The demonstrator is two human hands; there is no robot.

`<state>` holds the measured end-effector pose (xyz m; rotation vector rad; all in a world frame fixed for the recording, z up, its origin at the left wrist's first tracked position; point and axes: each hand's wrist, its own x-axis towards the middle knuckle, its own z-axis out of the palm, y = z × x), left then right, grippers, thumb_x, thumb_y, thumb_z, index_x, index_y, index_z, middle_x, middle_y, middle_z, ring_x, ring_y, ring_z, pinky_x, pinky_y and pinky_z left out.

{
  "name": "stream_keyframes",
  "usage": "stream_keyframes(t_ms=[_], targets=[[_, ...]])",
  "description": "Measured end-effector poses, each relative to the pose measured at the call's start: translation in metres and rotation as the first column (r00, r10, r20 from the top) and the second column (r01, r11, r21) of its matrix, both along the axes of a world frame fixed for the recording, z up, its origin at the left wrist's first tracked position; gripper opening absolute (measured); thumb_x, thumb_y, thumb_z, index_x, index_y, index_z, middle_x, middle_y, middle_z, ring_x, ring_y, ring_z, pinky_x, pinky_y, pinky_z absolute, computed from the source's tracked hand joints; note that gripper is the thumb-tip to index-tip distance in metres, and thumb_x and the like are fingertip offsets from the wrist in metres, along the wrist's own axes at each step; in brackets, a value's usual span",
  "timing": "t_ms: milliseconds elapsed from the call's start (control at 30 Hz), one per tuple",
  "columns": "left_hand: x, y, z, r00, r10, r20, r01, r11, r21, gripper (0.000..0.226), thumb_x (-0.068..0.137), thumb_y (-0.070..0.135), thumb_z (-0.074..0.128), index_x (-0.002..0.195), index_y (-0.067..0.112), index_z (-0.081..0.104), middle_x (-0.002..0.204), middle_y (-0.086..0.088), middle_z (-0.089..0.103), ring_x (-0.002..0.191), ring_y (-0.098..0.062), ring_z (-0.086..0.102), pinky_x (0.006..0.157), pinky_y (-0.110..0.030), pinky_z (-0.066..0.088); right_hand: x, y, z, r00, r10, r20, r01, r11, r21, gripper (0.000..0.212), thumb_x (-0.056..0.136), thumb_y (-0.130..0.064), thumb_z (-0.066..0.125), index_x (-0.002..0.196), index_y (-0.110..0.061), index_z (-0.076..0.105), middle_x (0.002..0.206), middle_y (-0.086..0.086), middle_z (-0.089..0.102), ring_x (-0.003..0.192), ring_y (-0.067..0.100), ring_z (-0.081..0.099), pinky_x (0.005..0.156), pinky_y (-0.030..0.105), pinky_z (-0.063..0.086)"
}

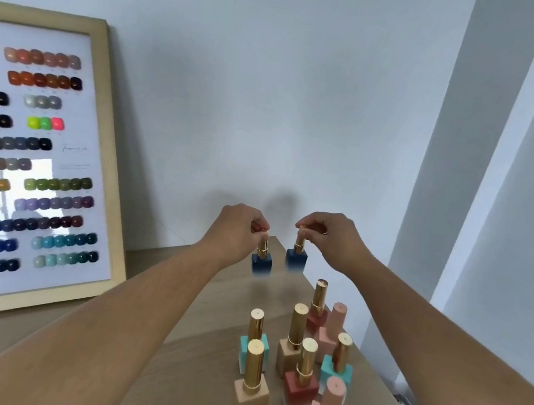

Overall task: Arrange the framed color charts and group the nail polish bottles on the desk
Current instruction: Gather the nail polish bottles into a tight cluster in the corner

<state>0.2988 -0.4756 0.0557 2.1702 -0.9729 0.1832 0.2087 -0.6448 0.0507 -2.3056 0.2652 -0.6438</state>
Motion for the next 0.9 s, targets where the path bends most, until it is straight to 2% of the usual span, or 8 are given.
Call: stream_keyframes(t_ms=[133,300,400,533,633,700,800,900], targets=[[0.01,-0.001,-0.015,1.0,0.015,0.004,-0.015,1.0,0.027,0.017,0.083,0.014,0.066,0.1,0.012,0.069,0.094,-0.001,0.068,0.08,-0.008,0.059,0.07,-0.012,0.041,0.018,0.003,-0.019,0.999,0.034,-0.007,-0.034,0.999,0.019,0.015,0.085,-0.017,0.064,0.099,-0.013,0.069,0.088,-0.005,0.067,0.08,0.001,0.059,0.061,-0.004,0.036],[0.011,-0.002,-0.022,0.999,0.033,0.011,-0.033,0.999,-0.021,0.016,0.083,0.015,0.066,0.099,0.013,0.069,0.09,0.0,0.069,0.074,-0.005,0.058,0.063,-0.005,0.038,0.023,0.008,-0.028,0.998,0.063,0.021,-0.065,0.995,0.08,0.016,0.084,-0.017,0.065,0.099,-0.016,0.07,0.086,-0.007,0.066,0.076,-0.007,0.057,0.062,-0.004,0.037],[0.008,-0.002,-0.027,0.999,0.044,0.013,-0.043,0.998,-0.046,0.02,0.084,0.017,0.065,0.104,0.016,0.067,0.095,0.001,0.067,0.077,-0.007,0.058,0.065,-0.01,0.038,0.02,0.005,-0.031,0.997,0.077,0.006,-0.077,0.99,0.12,0.021,0.082,-0.02,0.068,0.103,-0.02,0.068,0.093,-0.006,0.068,0.084,0.0,0.062,0.068,0.006,0.041],[0.003,0.002,-0.044,0.997,0.055,-0.054,-0.06,0.994,-0.091,0.044,0.079,0.025,0.07,0.12,0.025,0.055,0.105,0.008,0.056,0.088,-0.006,0.054,0.067,-0.013,0.038,0.006,-0.005,-0.05,0.998,0.059,0.038,-0.067,0.964,0.256,0.026,0.083,-0.025,0.067,0.109,-0.026,0.064,0.107,-0.004,0.066,0.095,0.01,0.064,0.08,0.025,0.049],[-0.001,0.005,-0.063,0.989,0.093,-0.117,-0.107,0.988,-0.115,0.05,0.078,0.028,0.071,0.123,0.026,0.051,0.108,0.008,0.054,0.092,-0.006,0.052,0.07,-0.017,0.039,0.002,-0.008,-0.064,0.996,0.089,0.006,-0.087,0.957,0.277,0.028,0.086,-0.021,0.063,0.113,-0.029,0.06,0.115,-0.002,0.063,0.099,0.016,0.063,0.09,0.038,0.052],[-0.004,0.006,-0.076,0.978,0.11,-0.177,-0.131,0.984,-0.117,0.048,0.079,0.028,0.07,0.123,0.028,0.051,0.108,0.01,0.054,0.091,-0.004,0.052,0.067,-0.015,0.038,0.005,-0.007,-0.069,0.992,0.125,-0.015,-0.117,0.957,0.265,0.03,0.087,-0.019,0.061,0.113,-0.033,0.059,0.119,-0.001,0.062,0.098,0.017,0.063,0.087,0.038,0.054],[-0.004,0.007,-0.087,0.969,0.114,-0.22,-0.139,0.985,-0.101,0.041,0.081,0.027,0.068,0.119,0.031,0.054,0.101,0.012,0.056,0.086,-0.003,0.053,0.065,-0.014,0.039,0.012,-0.005,-0.075,0.986,0.157,-0.06,-0.142,0.97,0.199,0.034,0.087,-0.017,0.06,0.117,-0.033,0.057,0.124,-0.001,0.06,0.097,0.017,0.062,0.084,0.029,0.052],[-0.001,0.008,-0.091,0.969,0.121,-0.215,-0.15,0.981,-0.127,0.034,0.082,0.023,0.067,0.115,0.03,0.057,0.09,0.017,0.056,0.081,0.001,0.054,0.062,-0.01,0.038,0.02,-0.003,-0.078,0.987,0.118,-0.109,-0.104,0.986,0.128,0.037,0.087,-0.016,0.06,0.124,-0.023,0.056,0.125,0.0,0.06,0.102,0.018,0.06,0.094,0.037,0.049]])
